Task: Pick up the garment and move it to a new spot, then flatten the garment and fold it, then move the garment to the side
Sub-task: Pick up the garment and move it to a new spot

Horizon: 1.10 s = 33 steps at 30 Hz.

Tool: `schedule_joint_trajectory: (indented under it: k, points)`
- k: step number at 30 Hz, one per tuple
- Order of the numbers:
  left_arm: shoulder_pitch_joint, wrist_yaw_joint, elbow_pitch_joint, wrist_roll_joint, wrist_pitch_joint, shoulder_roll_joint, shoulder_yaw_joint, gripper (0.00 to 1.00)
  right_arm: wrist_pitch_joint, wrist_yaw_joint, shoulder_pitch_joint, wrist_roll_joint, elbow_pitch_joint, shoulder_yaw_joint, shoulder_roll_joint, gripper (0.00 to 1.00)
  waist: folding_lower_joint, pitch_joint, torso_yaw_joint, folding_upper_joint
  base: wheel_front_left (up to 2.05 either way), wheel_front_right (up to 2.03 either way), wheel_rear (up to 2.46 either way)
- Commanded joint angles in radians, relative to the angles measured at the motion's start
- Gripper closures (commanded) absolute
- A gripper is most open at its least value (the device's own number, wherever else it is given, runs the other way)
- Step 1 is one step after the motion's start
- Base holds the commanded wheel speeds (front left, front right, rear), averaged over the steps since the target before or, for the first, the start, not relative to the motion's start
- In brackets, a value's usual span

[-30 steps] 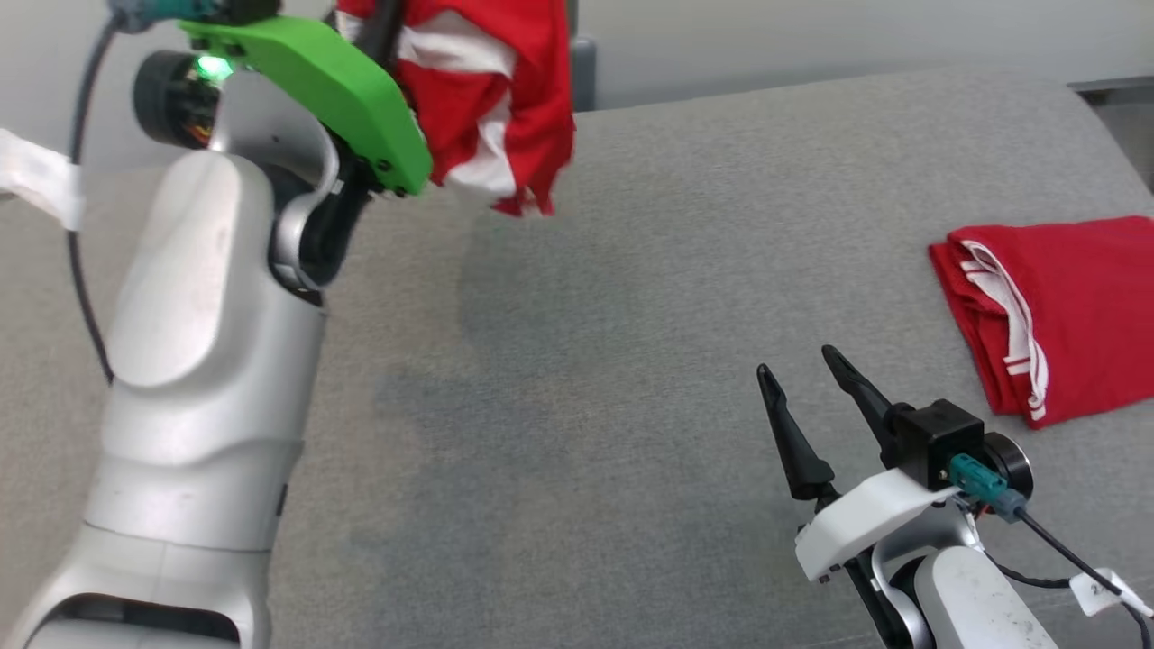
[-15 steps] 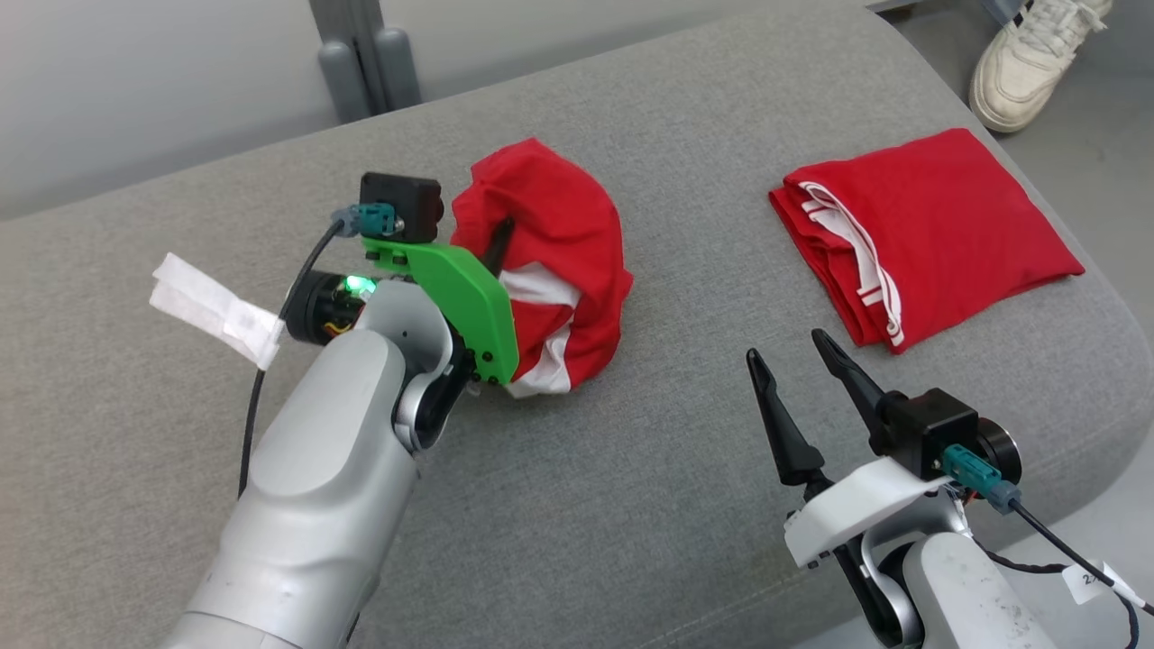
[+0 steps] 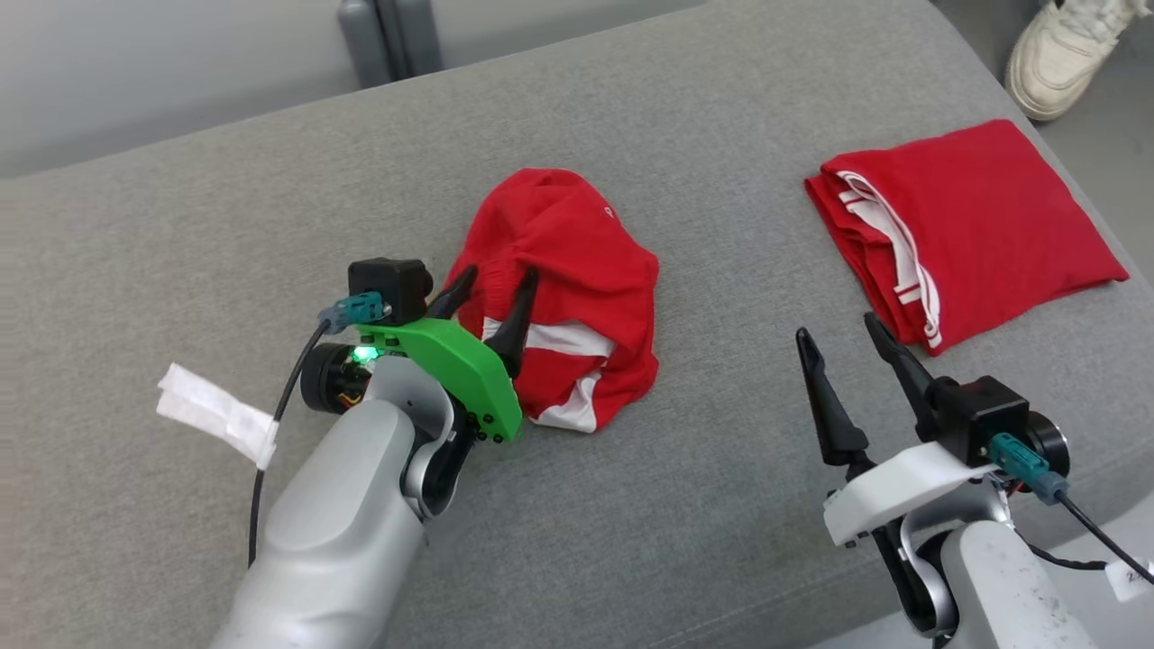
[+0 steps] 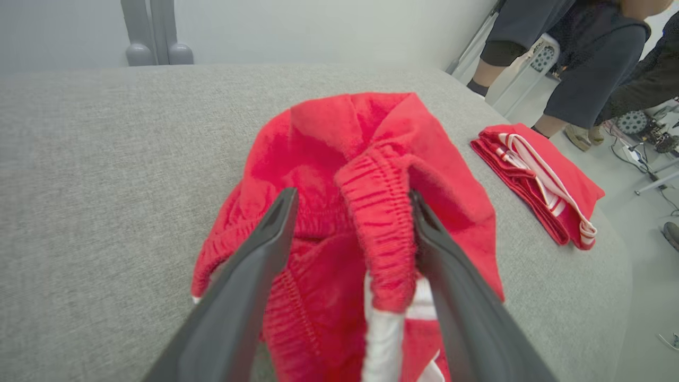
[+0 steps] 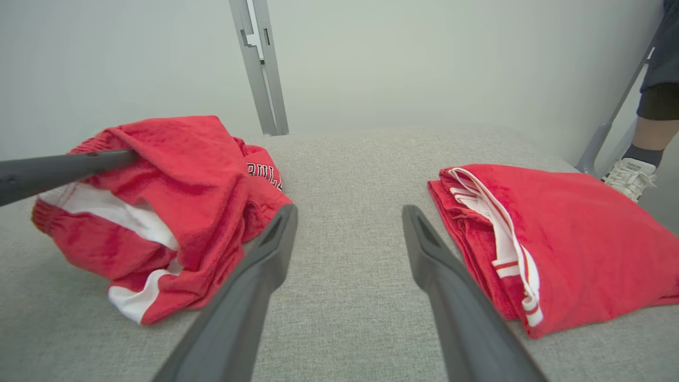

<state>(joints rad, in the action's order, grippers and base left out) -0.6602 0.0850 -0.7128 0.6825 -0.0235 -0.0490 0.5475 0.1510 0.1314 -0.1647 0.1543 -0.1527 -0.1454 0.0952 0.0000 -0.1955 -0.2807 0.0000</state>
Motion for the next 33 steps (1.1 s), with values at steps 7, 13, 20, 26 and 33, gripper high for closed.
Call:
schedule_joint_trajectory:
  k: [7,13,20,26,33]
  points:
    - [0.133,0.006,0.100,0.009,-0.214,-0.039,-0.063,0.00,-0.017,-0.002,0.061,-0.018,0.037,0.102,0.001,0.00,0.0000,0.112,0.210,0.0000,0.00,0.00,0.00]
    - [0.252,-0.004,0.226,-0.038,-0.243,-0.083,-0.154,0.00,-0.034,-0.002,0.099,-0.024,0.060,0.160,0.003,0.00,0.0000,0.140,0.276,0.0000,0.00,0.00,0.00]
    - [0.411,0.022,0.404,-0.155,-0.241,-0.114,-0.302,0.00,-0.021,-0.002,0.113,-0.016,0.052,0.169,0.000,0.00,0.0000,0.160,0.303,0.0000,0.00,0.00,0.00]
    - [0.526,0.026,0.451,-0.237,-0.241,-0.104,-0.389,0.00,-0.009,-0.002,0.117,-0.009,0.024,0.154,-0.002,0.00,0.0000,0.183,0.297,0.0000,0.00,0.00,0.00]
    - [0.620,0.017,0.481,-0.301,-0.241,-0.068,-0.469,0.00,0.002,-0.002,0.116,-0.002,-0.002,0.142,-0.005,0.00,0.0000,0.200,0.285,0.0000,0.00,0.00,0.00]
